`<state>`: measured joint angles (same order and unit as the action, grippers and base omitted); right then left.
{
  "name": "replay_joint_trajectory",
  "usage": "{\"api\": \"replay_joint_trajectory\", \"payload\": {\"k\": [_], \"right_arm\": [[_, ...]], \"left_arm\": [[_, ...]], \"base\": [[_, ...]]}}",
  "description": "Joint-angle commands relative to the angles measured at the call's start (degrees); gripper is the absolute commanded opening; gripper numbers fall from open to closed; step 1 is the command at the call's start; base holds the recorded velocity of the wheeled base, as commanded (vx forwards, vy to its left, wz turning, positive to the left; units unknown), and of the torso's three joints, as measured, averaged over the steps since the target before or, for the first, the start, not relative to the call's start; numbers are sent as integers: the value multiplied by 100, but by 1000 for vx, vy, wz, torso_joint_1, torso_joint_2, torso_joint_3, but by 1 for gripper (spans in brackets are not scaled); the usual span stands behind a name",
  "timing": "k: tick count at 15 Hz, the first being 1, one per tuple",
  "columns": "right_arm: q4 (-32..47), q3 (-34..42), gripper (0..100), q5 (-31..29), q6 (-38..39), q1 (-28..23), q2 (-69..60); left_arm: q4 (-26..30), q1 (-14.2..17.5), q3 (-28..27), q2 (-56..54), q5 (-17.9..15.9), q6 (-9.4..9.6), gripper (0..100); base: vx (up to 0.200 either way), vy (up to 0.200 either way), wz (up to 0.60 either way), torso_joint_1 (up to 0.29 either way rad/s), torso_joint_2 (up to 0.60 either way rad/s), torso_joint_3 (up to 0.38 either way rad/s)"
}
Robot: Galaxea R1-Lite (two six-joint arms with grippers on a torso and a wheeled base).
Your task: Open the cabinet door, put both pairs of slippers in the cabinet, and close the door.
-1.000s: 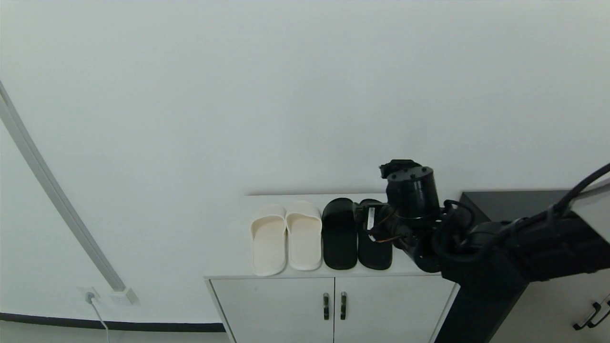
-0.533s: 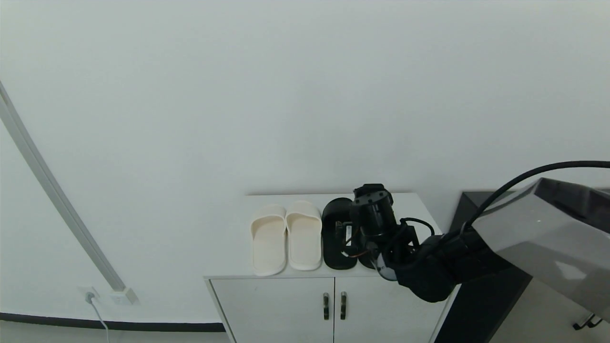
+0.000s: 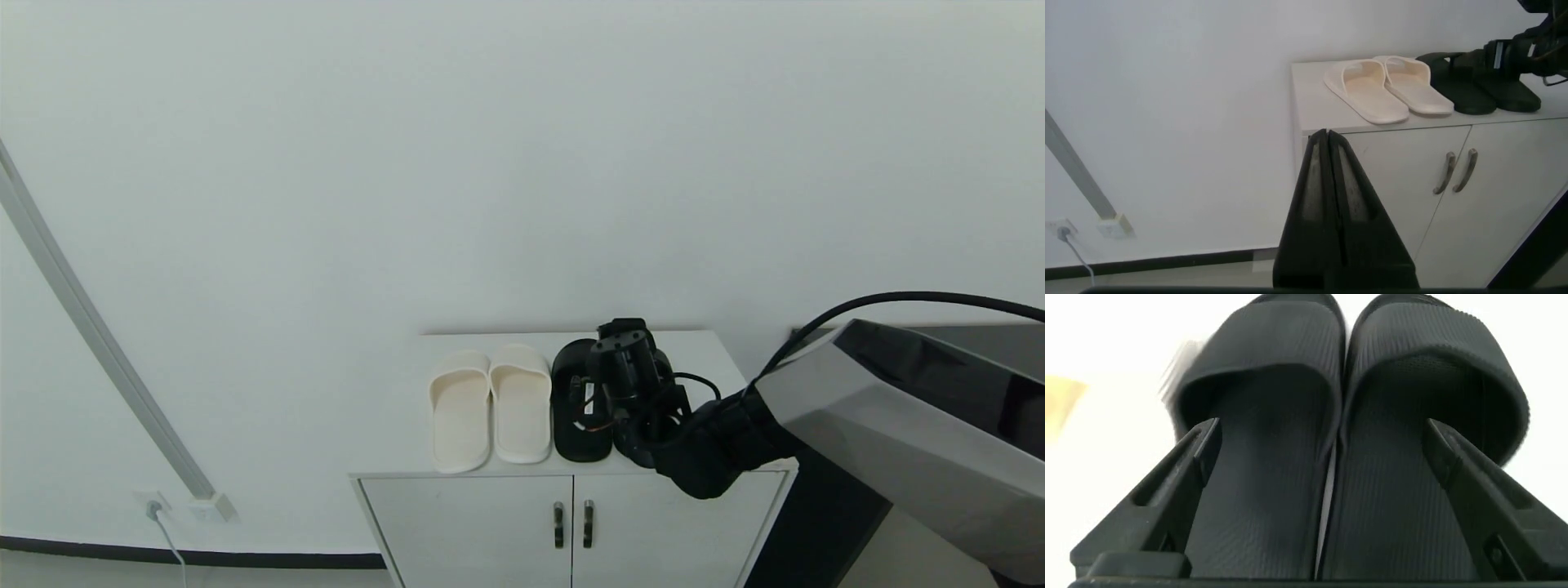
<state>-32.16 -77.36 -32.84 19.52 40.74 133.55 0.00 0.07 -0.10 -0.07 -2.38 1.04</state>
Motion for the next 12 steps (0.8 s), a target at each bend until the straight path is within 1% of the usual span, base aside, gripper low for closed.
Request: {"api": "replay_joint_trajectory", "payload": {"k": [1,6,9,10,11,12], "right_arm": [[-1,-165,100,15,-1,-84,198],[25,-719,100,41,-27,-224,699],[-1,-1150,100,41,-229,-348,1050],[-1,-1150,100,41,-229,-348,1050],[-10,-1466,100,32,-317,-409,1253],[-1,-1528,100,32,-343,-409,1279]], "left_arm": [[-9,1,1,7,0,2,0],[-9,1,1,7,0,2,0],[-9,1,1,7,0,2,0],[-9,1,1,7,0,2,0],[-9,1,1,7,0,-7,0],[-9,1,1,7,0,-7,0]], "base": [[0,0,0,0,0,0],[0,0,0,0,0,0],[0,0,0,0,0,0],[0,0,0,0,0,0],[0,0,0,0,0,0],[0,0,0,0,0,0]]}}
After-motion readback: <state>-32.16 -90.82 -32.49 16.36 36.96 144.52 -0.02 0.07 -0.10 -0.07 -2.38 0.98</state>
